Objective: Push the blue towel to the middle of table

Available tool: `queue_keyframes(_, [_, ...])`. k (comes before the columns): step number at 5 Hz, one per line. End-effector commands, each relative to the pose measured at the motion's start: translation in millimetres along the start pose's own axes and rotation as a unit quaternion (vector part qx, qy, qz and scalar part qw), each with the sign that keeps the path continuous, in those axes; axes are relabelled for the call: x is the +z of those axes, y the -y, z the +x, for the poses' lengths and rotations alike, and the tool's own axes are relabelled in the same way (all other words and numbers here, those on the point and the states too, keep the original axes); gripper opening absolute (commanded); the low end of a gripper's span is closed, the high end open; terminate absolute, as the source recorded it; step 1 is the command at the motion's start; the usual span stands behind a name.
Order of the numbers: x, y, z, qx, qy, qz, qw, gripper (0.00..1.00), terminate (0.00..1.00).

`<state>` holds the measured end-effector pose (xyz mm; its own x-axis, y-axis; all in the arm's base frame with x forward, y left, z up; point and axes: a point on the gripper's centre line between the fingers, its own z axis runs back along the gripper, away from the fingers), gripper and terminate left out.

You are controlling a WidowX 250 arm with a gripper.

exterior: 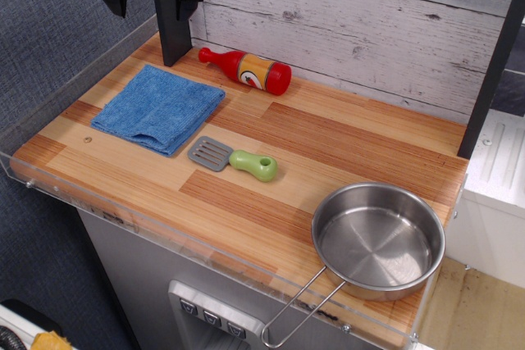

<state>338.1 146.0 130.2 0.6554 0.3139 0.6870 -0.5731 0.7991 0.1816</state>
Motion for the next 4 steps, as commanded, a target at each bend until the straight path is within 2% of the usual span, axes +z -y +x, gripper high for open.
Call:
queue_keyframes(1, [0.0,0.0,0.0,0.000,0.000,0.000,1.0000,1.00,0.00])
queue_keyframes(4, [2.1,-9.8,-9.9,0.073,-0.047,0.016,0.9961,1.00,0.00])
